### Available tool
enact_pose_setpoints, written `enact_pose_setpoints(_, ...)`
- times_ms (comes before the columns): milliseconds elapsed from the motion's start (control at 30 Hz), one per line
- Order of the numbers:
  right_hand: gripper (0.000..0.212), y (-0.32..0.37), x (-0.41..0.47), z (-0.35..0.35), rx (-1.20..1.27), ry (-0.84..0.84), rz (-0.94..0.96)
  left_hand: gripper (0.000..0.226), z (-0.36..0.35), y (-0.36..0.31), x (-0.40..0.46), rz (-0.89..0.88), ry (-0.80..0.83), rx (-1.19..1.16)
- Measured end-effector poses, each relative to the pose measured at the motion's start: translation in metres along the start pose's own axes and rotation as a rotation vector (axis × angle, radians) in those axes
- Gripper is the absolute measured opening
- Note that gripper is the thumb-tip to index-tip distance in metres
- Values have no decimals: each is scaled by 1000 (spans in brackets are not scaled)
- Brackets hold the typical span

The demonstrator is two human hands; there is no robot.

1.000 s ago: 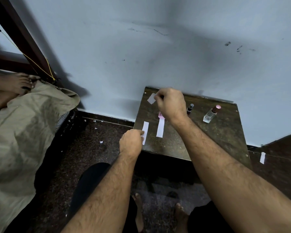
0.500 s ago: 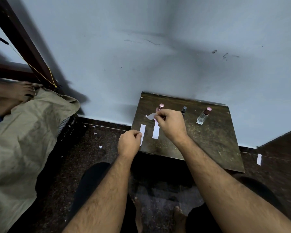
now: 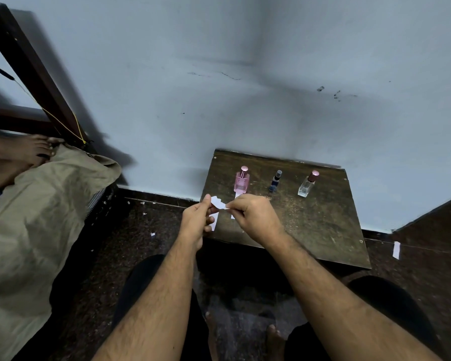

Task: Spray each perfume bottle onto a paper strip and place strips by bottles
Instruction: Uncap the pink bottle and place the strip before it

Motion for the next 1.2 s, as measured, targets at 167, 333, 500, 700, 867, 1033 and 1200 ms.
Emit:
enact_pose_setpoints(167,9,1,-4,0,-53,54,73,17,4,2,5,-18,6,-7)
enact_pose_setpoints(333,9,2,-10,2,-63,56,71,17,6,3,9,-28,6,-10)
enact_pose_setpoints(500,9,1,-18,7,-94,43,59,23,4,-1,6,-57,14,-34)
enact_pose_setpoints(700,12,-3,-32,16,-118,70,9,29,-7,-8,-3,-118,-51,20)
enact_pose_setpoints(867,15,-15,-45,32,-95,52,-81,30,-28,-12,-16,-129,-41,79)
enact_pose_setpoints(1033,10,-31,-59,51,-35,-6,-213,30,-47,-11,-23,-148,-17,148)
enact_pose_setpoints(1200,13,-48,-66,65,84,-86,-402,26,-60,-11,-25,-173,-4,271)
Point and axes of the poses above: each hand's wrist, its own x-axis towards the middle knuckle, its own z-axis out of the back of the hand, y = z × x, the point moved 1 cm from there along x, towards the middle knuckle, and after that the axes turned 8 degrees about y, right-handed, at the moved point
